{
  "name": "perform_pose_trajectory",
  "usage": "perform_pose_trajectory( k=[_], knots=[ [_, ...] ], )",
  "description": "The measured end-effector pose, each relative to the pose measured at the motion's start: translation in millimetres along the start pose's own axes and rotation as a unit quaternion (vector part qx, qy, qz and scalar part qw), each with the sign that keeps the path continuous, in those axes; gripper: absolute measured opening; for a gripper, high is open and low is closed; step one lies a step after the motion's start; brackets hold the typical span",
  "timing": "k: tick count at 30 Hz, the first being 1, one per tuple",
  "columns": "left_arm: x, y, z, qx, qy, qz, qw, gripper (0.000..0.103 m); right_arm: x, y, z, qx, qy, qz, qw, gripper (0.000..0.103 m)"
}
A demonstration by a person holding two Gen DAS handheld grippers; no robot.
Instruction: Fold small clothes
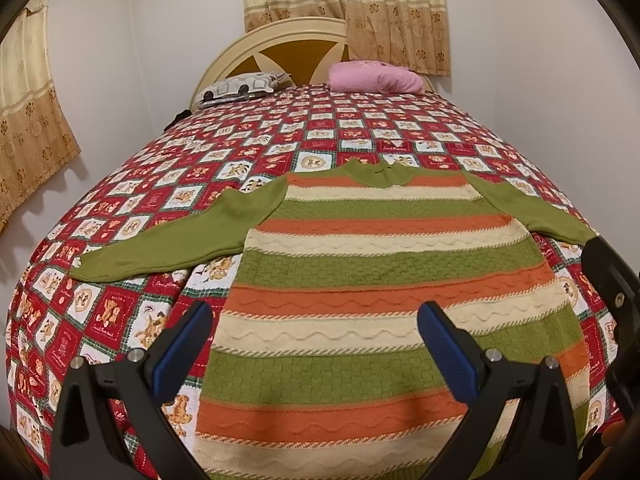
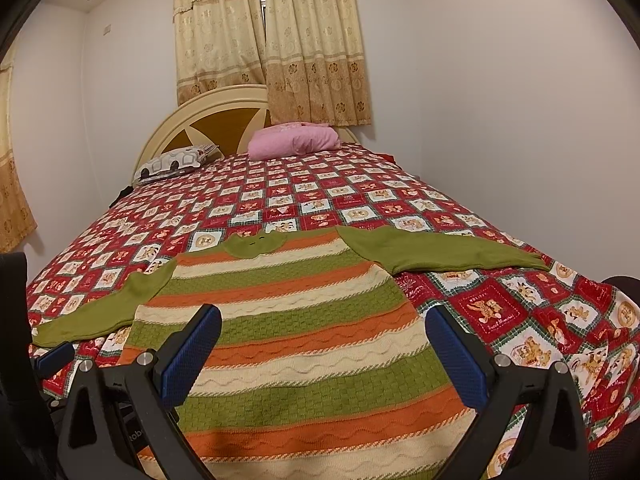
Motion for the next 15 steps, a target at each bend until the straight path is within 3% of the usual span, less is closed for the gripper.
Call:
perform_pose_trajectory(
  k=[15],
  knots=[
    [-0.5,-0.7,1.8,-0.003,-0.003,0.001,1.0000,0.103,-1.2,-0.5,0.3,-0.001,0.001,0.001,1.000,0.102]
  ],
)
Point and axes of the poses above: each gripper's, at about its wrist camera, not at the fingertips, and y roughly the way its jaws point, z to its left, x to its top, the point moved 10 cm from there along y, roughly the way its jaws point, and after that the axes turned 12 degrees about -x, right-handed, at the moved point
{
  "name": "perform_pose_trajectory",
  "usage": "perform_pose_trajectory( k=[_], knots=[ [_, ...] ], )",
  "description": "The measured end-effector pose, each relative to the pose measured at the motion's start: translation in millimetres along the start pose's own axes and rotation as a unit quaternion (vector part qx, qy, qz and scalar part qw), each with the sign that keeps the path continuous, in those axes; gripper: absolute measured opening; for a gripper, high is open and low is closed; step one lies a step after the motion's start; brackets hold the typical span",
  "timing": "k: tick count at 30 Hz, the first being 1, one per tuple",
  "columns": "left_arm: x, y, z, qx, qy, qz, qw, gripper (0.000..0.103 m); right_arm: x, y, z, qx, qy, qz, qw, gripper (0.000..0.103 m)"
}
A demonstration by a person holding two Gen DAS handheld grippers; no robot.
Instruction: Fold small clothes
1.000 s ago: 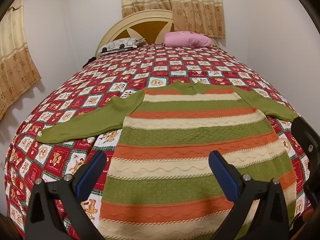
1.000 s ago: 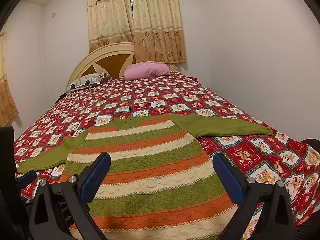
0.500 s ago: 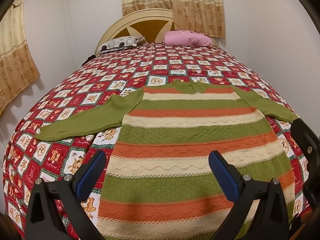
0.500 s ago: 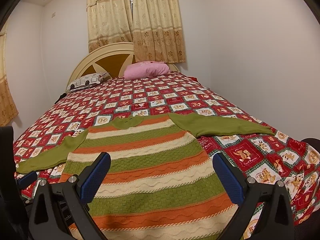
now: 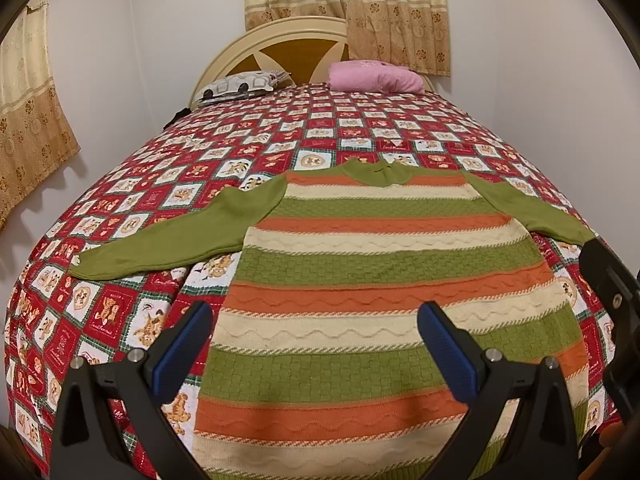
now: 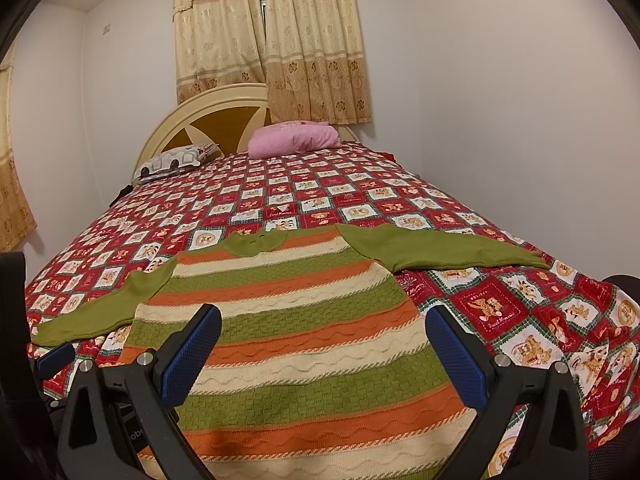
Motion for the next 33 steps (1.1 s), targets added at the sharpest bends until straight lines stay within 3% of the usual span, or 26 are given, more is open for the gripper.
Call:
perform_pose_trajectory(
  k=[15,33],
  knots=[
    [-2,1,-1,-0.001,-0.001,0.003,1.0000,0.103,-5,1,1,0.000,-0.003,0.005,1.000,0.102],
    [-7,29,5,0.003,-0.003,0.037,0.9993,0.103,-24,36,8,-0.001,-0.007,0.054,0.999,0.102]
  ],
)
Point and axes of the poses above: each gripper's, at about its wrist camera, not at the fingertips, and y roughly the way its jaws point, z to its left, x to its top, the point moved 10 cm from there along y, roughly the way its jaws point, and after that the axes turned 12 degrees about -x, right-handed, at the moved point
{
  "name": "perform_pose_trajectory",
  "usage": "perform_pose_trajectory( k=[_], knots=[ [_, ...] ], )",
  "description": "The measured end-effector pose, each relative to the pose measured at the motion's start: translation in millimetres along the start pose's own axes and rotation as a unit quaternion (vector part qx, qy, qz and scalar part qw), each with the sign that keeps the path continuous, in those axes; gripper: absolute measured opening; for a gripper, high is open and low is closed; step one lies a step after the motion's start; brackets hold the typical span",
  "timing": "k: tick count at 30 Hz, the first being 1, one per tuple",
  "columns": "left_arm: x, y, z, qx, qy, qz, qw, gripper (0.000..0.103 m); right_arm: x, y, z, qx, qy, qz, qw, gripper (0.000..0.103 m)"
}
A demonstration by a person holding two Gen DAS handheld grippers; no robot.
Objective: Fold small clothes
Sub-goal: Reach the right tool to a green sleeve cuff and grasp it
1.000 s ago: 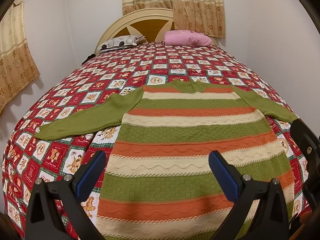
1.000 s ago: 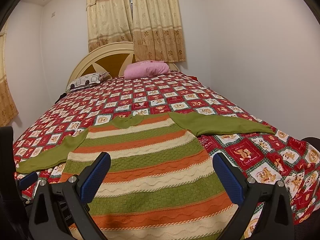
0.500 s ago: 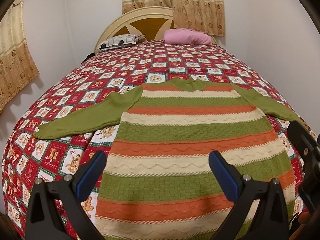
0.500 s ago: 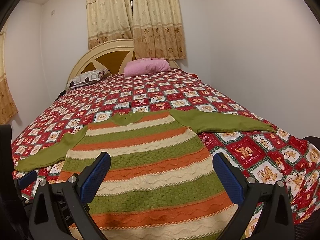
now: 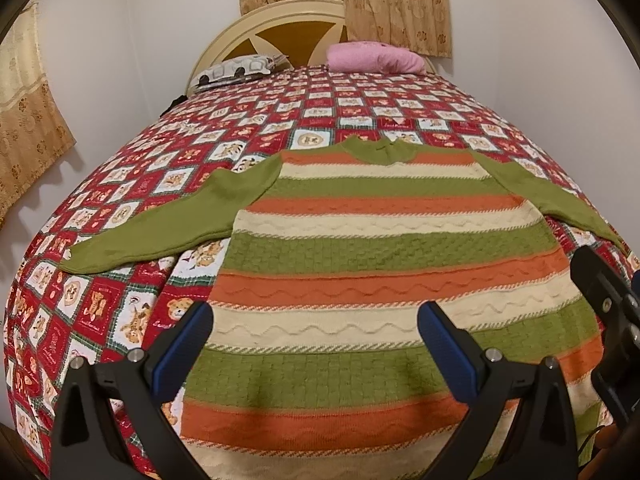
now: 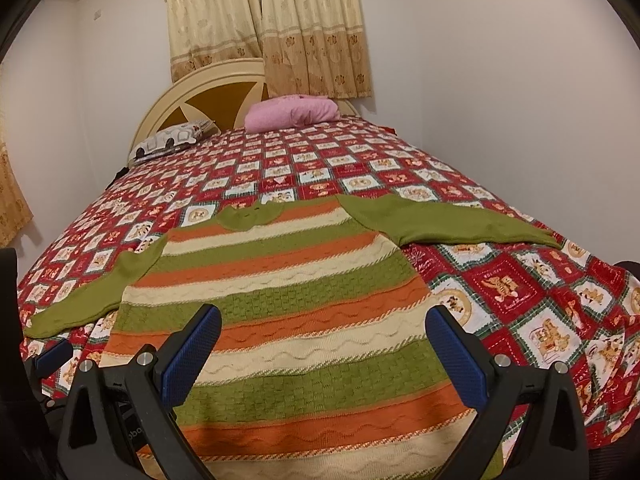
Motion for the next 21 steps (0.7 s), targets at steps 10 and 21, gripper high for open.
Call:
perform_pose_trajectory(
  k=[10,21],
  knots=[
    [17,22,20,0.014,-0.004,-0.021,0.9997,0.103,8,36,-22,-0.020,0.010,0.021,1.000,0.102],
    [4,103,76,0.030,-0.076,0.034,0.9961,0.103,41,148,-195,-0.090,0.144,0.104,0.980,0.077]
  ],
)
Point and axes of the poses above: each gripper's, at about its wrist camera, not at the fingertips, and y roughly the way its jaws point, z to its left, x to its top, the point moved 10 cm from there along y, roughly the way its jaws point, and after that the axes turned 12 degrees about -x, right-handed, at the moved point
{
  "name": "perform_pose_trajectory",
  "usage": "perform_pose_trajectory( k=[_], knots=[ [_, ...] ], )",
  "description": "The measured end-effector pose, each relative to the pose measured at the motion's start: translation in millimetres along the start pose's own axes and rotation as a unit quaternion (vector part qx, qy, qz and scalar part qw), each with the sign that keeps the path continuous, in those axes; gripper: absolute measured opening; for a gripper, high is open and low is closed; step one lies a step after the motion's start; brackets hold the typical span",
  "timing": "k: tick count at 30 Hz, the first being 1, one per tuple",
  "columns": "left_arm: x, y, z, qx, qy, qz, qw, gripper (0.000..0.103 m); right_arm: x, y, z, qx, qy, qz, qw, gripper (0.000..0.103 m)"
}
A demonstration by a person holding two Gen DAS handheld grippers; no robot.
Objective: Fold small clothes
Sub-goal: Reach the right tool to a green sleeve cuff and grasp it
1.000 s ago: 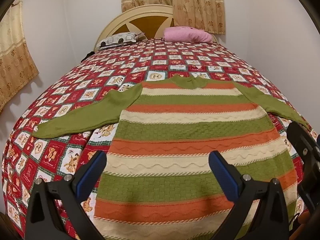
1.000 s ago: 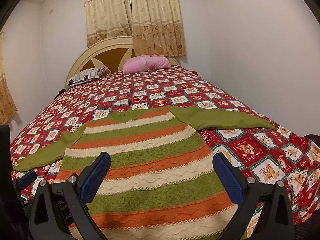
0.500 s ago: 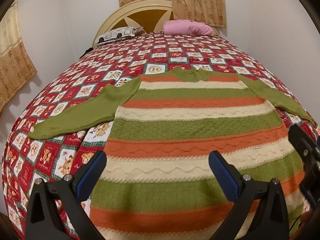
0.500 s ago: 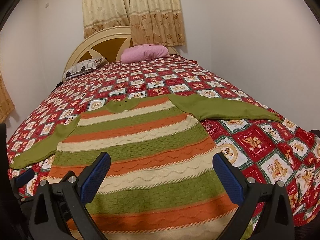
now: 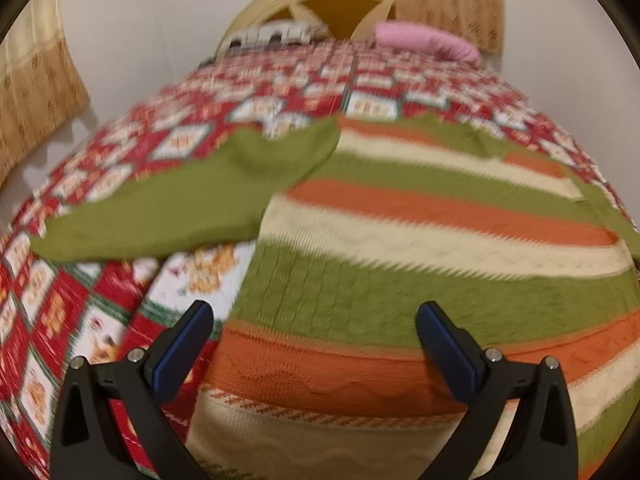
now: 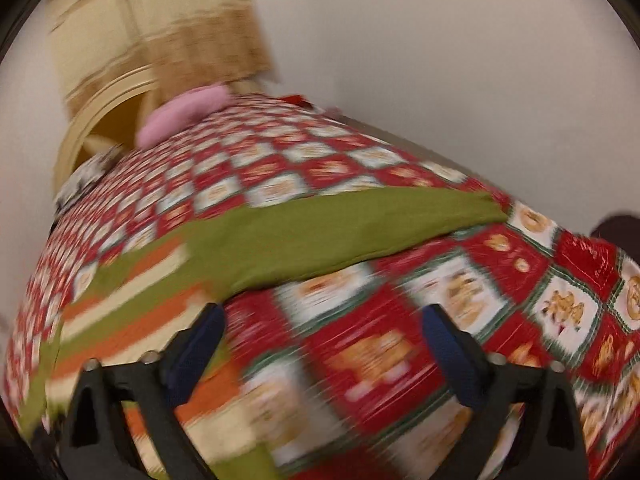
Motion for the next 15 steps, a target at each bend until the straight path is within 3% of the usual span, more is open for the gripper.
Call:
perform_pose_trajectory(
  k=[2,6,9,13,15],
  knots=[
    [0,-1,3,-0.015,-0.021,-0.003,0.9997,0.103,15,31,-35,-0.011,0.046,0.037,0.998,0.063],
    [-3,6,3,-0.027,-0.046,0.009,0.9986,0.103,36,91,-93,-0.017,0.143,0.092,0.985,0.063],
    [-5,5,1,-0.026,-0.047,0.008,0.9985,0.103,37,121,-108,-0.033,0.166,0.119,0.978,0.063],
    [-2,10,4,-0.024,-0.045,0.008,0.9987,0.103,58,143,-115,-0.033,0.183,0.105,0.977,0.061],
    [-2,11,4,-0.024,-0.045,0.009,0.9986,0.103,62,152,-118,-0.039,0.185,0.106,0.976,0.029]
  ],
)
Point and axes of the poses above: each gripper's, at about its wrist camera, not at the fingertips, and y roughly the way its jaws point, z to its left, x to its top, the point moved 10 cm from there along y, roughly the way its jaws point, and after that the axes turned 12 degrees about -x, right-handed, at the moved point
